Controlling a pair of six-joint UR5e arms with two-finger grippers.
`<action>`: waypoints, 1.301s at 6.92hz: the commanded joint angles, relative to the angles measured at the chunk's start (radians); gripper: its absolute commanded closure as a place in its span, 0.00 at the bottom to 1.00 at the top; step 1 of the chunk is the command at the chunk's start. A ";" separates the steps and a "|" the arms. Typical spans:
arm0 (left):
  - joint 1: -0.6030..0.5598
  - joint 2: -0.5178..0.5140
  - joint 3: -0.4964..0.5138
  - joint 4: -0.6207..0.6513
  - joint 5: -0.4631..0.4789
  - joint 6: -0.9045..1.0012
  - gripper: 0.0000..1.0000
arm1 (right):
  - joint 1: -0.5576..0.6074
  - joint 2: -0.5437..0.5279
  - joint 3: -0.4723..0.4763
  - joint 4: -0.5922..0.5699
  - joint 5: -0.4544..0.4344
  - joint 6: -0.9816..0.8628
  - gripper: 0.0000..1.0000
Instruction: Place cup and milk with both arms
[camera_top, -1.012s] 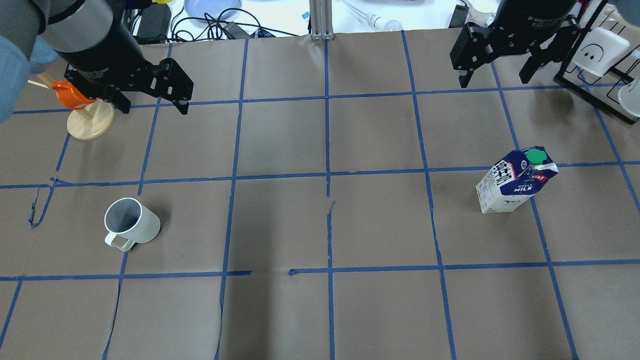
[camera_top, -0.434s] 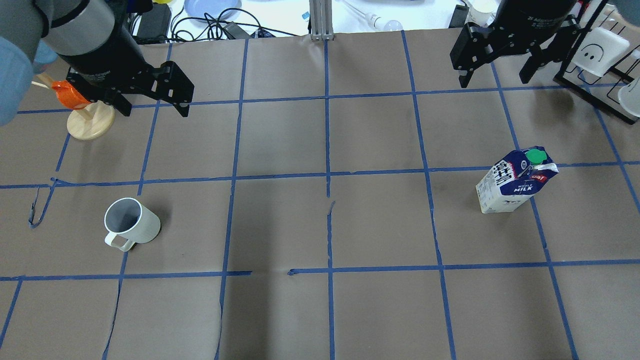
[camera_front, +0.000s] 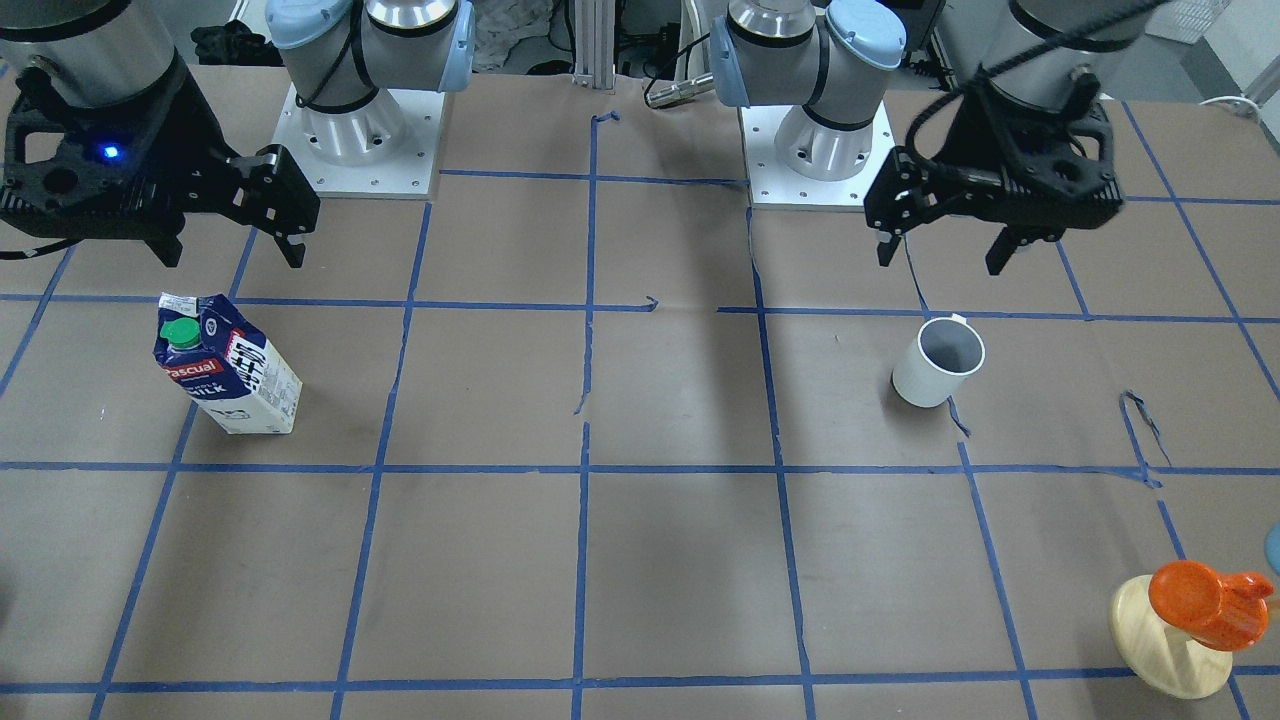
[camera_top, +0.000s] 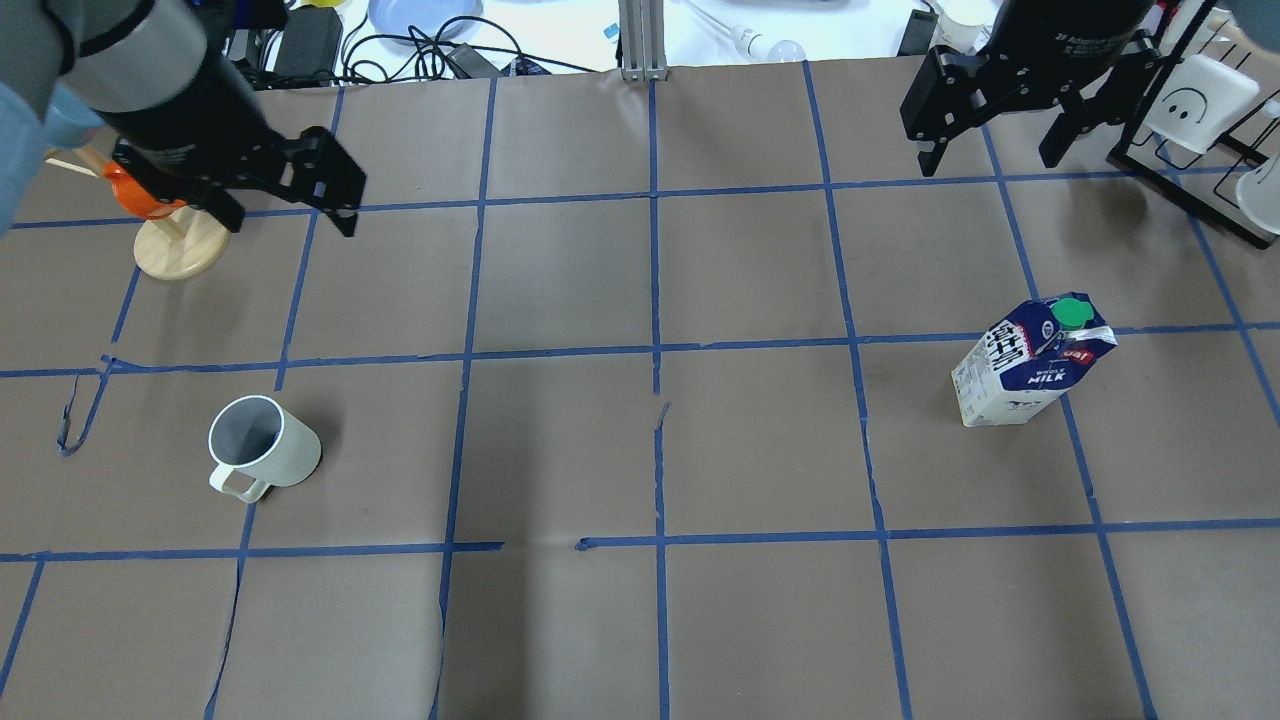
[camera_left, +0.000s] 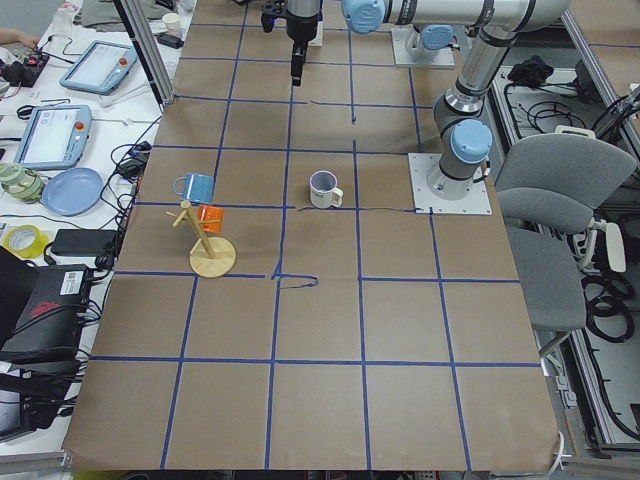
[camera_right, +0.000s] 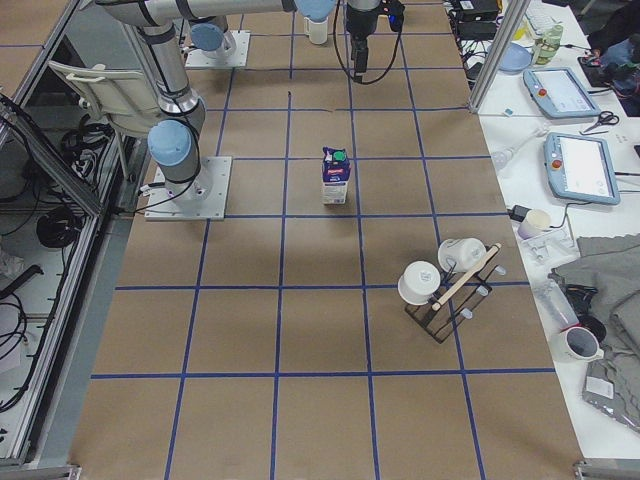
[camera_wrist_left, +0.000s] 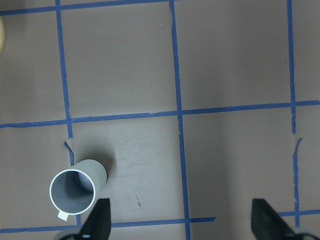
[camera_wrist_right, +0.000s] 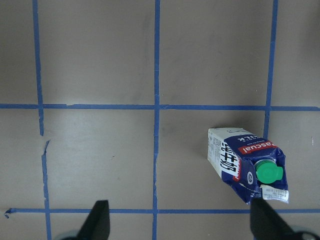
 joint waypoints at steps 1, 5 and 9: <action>0.159 -0.041 -0.168 0.205 -0.009 0.126 0.00 | 0.000 0.000 0.000 0.001 0.000 0.000 0.00; 0.280 -0.079 -0.303 0.320 -0.008 0.269 0.00 | 0.000 0.000 0.000 0.001 0.000 0.000 0.00; 0.305 -0.101 -0.365 0.327 -0.003 0.276 0.00 | 0.000 0.000 0.000 0.001 0.000 0.000 0.00</action>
